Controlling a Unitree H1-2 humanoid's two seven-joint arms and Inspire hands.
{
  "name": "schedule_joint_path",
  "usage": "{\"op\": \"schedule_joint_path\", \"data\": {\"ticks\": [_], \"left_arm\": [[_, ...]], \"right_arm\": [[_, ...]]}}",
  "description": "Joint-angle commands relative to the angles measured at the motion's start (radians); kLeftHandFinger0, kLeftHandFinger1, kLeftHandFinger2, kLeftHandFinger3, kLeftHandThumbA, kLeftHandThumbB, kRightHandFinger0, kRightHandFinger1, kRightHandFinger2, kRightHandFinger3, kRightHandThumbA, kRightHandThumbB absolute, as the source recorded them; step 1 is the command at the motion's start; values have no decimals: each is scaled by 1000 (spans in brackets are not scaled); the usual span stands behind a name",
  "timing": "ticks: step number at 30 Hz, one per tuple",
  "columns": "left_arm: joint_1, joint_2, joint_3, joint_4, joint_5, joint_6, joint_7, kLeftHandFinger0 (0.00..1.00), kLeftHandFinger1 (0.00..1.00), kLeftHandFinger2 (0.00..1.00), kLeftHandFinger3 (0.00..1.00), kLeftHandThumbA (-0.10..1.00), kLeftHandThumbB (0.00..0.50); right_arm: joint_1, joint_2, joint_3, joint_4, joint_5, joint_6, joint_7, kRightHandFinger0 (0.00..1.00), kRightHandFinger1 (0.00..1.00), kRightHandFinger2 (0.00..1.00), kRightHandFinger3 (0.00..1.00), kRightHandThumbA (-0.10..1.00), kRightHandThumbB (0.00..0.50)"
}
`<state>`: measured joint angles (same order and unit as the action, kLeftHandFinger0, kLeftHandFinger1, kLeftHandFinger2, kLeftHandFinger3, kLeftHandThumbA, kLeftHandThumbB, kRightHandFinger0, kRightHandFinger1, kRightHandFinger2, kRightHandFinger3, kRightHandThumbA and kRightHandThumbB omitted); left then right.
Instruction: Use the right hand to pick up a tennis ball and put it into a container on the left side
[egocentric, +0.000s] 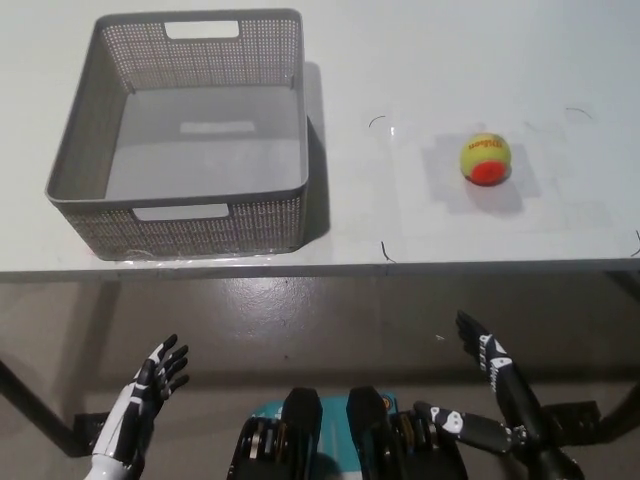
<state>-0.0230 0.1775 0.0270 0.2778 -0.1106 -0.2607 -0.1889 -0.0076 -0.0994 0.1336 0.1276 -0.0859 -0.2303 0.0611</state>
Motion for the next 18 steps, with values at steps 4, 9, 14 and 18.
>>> {"op": "schedule_joint_path", "data": {"ticks": [4,9,14,18], "left_arm": [[-27,45,-23,-7,-4,-36,-66,1000,1000,1000,1000,1000,340],[-26,51,-29,-16,-4,-23,-65,1000,1000,1000,1000,1000,349],[-25,55,-33,-22,-4,-5,-72,1000,1000,1000,1000,1000,433],[-17,61,-36,-36,9,6,-71,1000,1000,1000,1000,995,455]], "right_arm": [[-4,-17,-51,-130,-80,-91,-61,1000,1000,1000,1000,998,246],[-66,-62,-95,-282,-143,27,-44,1000,1000,1000,1000,1000,348],[-168,-111,-138,-352,-187,129,-38,1000,1000,1000,1000,1000,345],[-272,-164,-153,-376,-242,230,-10,1000,1000,1000,1000,1000,349]]}}
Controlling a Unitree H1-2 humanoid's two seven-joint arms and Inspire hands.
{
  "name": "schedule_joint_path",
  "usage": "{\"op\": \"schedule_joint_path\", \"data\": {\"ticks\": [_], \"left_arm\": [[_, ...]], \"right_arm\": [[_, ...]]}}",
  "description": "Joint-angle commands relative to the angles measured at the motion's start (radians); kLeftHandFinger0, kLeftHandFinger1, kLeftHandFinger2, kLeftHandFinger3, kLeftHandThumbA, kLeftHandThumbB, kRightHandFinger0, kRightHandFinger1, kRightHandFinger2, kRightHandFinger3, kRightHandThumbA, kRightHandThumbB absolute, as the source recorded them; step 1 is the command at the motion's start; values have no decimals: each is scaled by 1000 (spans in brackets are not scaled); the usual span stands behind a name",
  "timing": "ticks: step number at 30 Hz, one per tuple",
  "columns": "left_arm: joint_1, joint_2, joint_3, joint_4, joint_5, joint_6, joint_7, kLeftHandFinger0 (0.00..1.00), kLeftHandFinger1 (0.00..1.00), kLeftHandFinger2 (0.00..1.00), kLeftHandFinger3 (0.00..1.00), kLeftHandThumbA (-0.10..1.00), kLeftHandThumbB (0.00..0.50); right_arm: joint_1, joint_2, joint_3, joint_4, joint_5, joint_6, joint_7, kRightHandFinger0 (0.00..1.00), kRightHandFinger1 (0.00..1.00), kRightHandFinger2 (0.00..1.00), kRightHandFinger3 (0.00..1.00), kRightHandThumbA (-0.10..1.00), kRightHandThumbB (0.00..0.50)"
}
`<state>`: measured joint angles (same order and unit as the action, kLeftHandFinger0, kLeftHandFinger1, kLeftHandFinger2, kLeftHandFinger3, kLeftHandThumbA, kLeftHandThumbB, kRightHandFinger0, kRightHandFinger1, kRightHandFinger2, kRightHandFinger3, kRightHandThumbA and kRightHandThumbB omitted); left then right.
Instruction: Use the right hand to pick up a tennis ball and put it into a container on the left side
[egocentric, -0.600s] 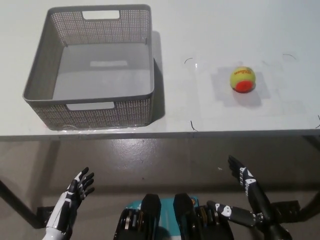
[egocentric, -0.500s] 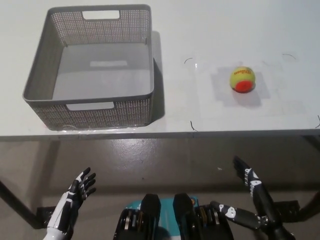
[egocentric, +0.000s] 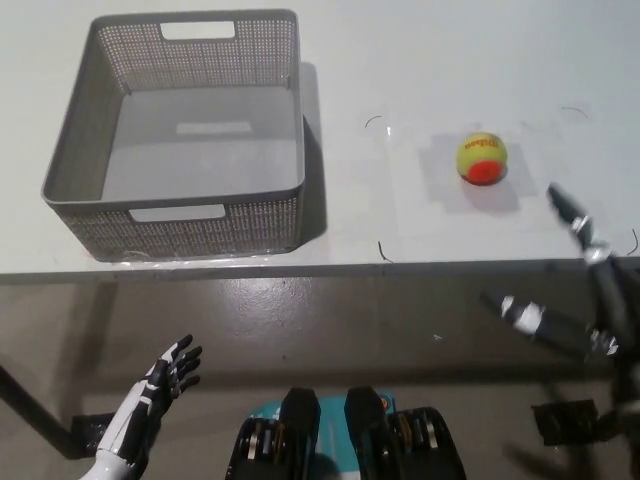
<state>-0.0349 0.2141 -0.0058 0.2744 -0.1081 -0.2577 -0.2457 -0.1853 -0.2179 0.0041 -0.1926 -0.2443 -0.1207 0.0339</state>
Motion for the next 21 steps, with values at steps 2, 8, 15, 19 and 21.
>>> {"op": "schedule_joint_path", "data": {"ticks": [2,8,15,19,21], "left_arm": [[-5,28,-2,-29,1,-6,-22,1000,1000,1000,1000,996,443],[1,20,3,-27,-5,-1,-20,1000,1000,1000,1000,993,440],[15,17,5,-27,0,-3,-13,1000,1000,1000,1000,1000,453],[26,25,6,-27,3,-13,-16,1000,1000,1000,1000,1000,450],[26,26,5,-25,5,-15,-17,1000,1000,1000,1000,1000,449]], "right_arm": [[-166,-87,-19,-53,-119,189,43,1000,1000,1000,1000,1000,365],[-424,-244,59,32,-247,392,190,1000,1000,1000,1000,1000,423],[-683,-305,173,299,-290,434,259,1000,1000,1000,1000,1000,458],[-805,-297,233,464,-266,473,332,1000,1000,1000,1000,1000,472],[-882,-296,276,584,-265,467,373,1000,1000,1000,1000,1000,467]]}}
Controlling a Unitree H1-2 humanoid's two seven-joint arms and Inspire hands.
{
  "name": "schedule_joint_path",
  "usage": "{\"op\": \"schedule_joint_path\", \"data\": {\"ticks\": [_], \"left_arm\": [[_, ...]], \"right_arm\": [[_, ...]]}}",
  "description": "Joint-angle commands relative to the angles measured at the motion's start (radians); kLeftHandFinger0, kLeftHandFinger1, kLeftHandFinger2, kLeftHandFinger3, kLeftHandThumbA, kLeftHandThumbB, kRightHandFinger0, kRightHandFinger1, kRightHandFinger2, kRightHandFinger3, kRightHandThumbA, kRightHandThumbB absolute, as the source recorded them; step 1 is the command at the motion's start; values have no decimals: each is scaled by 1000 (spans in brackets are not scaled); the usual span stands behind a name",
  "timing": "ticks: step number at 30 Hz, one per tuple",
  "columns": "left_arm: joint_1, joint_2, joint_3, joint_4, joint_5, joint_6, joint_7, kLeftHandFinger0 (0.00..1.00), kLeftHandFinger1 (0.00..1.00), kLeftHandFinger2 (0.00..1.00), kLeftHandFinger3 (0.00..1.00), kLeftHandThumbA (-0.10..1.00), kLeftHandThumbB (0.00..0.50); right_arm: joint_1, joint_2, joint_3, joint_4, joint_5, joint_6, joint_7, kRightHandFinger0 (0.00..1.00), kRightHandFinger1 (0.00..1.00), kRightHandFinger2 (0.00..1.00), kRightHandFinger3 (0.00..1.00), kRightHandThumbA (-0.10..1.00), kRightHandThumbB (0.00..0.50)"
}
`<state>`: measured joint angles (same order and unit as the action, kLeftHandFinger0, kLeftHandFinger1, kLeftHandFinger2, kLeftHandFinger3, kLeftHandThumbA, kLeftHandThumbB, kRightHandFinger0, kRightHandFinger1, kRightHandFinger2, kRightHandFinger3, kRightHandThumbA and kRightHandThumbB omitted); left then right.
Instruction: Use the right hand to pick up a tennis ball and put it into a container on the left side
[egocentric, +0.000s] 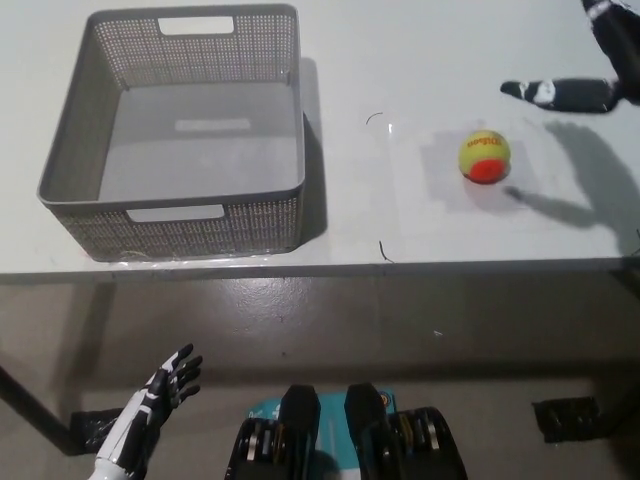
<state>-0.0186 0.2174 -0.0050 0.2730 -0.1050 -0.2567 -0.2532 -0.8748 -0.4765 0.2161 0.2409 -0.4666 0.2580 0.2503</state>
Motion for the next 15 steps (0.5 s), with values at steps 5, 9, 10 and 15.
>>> {"op": "schedule_joint_path", "data": {"ticks": [5,9,10,15], "left_arm": [[11,22,7,-13,-9,-34,-16,1000,1000,1000,1000,1000,436],[9,24,6,-21,-16,-26,-24,1000,1000,1000,1000,1000,422],[8,25,6,-22,-15,-25,-26,1000,1000,1000,1000,1000,417],[12,31,5,-25,-8,-20,-23,1000,1000,1000,1000,1000,422]], "right_arm": [[-316,-13,139,353,-34,79,230,1000,1000,1000,1000,1000,488],[-391,17,163,521,-7,30,244,1000,1000,1000,1000,1000,491],[-397,17,169,535,-9,21,245,1000,1000,1000,1000,1000,498],[-442,41,202,646,-7,-24,258,1000,1000,1000,1000,1000,469]]}}
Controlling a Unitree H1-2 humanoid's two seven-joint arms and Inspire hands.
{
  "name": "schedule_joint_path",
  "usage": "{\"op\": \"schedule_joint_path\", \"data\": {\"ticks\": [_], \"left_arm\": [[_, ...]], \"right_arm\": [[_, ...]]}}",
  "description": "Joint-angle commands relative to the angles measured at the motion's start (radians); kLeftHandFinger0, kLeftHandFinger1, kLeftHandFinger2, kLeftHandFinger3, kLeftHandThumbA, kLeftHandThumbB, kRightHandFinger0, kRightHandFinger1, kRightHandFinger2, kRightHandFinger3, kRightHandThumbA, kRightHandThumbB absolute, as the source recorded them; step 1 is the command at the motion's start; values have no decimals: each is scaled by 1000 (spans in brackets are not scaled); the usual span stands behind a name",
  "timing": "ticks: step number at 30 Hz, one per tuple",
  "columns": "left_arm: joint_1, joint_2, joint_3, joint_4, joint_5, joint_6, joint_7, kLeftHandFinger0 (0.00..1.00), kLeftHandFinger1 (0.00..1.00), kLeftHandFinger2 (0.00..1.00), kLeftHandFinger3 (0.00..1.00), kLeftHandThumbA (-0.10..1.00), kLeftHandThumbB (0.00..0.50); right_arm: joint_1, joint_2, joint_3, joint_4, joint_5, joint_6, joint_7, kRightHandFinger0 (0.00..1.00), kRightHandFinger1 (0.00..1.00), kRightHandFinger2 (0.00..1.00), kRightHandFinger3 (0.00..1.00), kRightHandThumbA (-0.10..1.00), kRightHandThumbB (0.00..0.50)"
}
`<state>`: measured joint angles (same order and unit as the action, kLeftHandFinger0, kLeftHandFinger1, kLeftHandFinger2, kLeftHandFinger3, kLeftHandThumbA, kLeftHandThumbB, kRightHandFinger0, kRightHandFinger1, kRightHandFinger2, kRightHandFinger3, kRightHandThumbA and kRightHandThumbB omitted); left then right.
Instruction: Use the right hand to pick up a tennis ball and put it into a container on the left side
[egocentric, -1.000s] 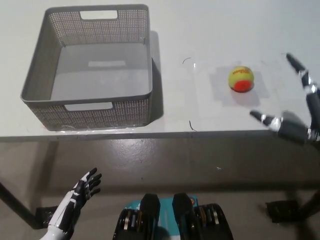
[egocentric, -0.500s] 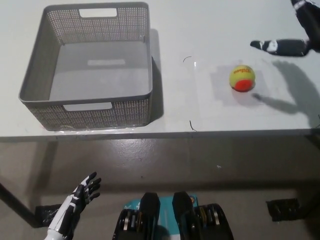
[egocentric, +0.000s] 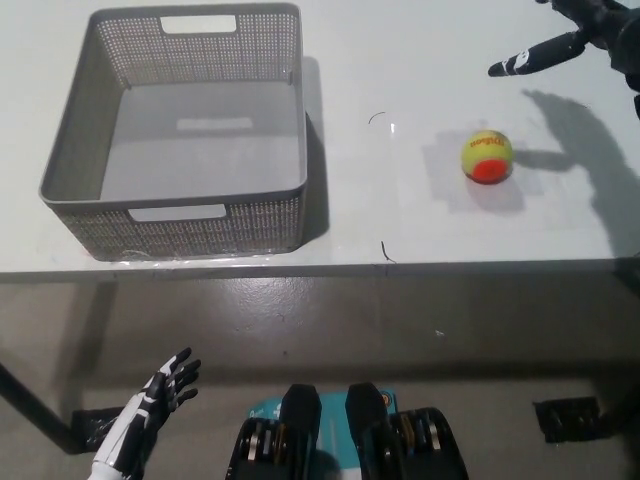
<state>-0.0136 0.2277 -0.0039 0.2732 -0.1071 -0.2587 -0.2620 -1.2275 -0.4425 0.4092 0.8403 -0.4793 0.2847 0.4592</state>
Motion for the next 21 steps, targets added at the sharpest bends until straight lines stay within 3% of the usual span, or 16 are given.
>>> {"op": "schedule_joint_path", "data": {"ticks": [1,3,12,17,21], "left_arm": [[8,20,4,-29,-6,-14,-14,1000,1000,1000,1000,1000,424],[6,21,1,-34,-10,-13,-19,1000,1000,1000,1000,1000,417],[6,23,5,-25,-15,-18,-20,1000,1000,1000,1000,1000,404],[1,18,8,-20,-15,-24,-16,1000,1000,1000,1000,1000,416],[4,18,11,-21,-20,-34,-19,1000,1000,1000,1000,1000,377]], "right_arm": [[-94,16,-2,75,24,-54,56,1000,1000,1000,1000,1000,449],[-101,20,0,101,24,-64,63,1000,1000,1000,1000,1000,420],[-98,41,7,217,13,-116,41,1000,1000,1000,1000,1000,448],[-115,64,18,327,6,-180,9,1000,1000,1000,1000,1000,424],[-126,85,19,410,9,-208,-5,1000,1000,1000,1000,1000,436]]}}
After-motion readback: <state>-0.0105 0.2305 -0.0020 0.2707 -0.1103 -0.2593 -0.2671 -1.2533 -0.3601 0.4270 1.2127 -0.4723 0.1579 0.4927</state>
